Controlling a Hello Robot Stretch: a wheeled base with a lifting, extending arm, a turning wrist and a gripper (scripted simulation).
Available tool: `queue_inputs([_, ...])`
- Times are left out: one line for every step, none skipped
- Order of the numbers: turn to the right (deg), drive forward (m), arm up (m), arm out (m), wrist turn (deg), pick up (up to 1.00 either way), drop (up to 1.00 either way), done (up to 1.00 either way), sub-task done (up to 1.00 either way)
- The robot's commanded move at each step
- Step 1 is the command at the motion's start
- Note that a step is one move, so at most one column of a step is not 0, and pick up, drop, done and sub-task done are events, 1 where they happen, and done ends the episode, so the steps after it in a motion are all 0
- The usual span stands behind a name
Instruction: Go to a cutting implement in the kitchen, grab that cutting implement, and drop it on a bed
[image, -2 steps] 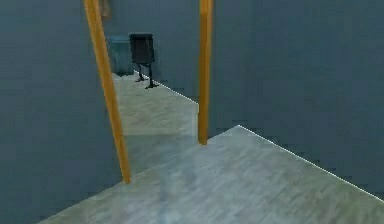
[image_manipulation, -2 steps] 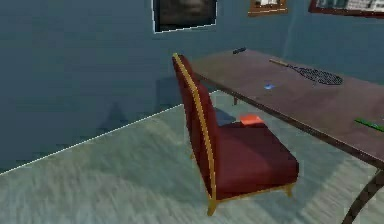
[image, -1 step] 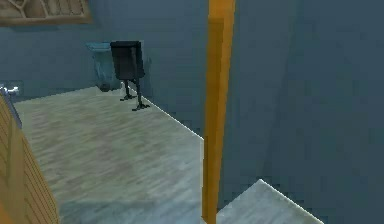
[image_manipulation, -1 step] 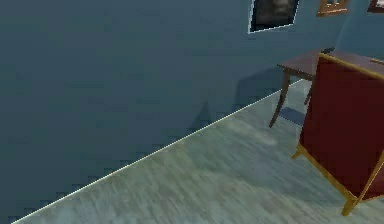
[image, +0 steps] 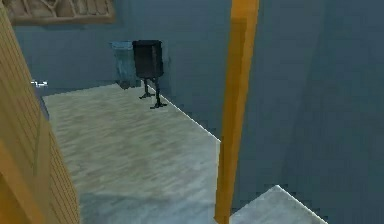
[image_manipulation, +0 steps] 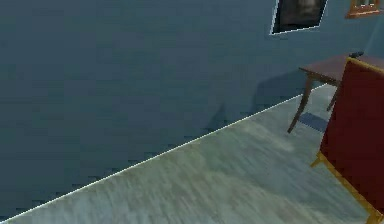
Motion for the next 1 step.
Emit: queue_inputs([0.0,0.75,0.00,0.00,0.0,0.00,0.00,0.00,0.00])
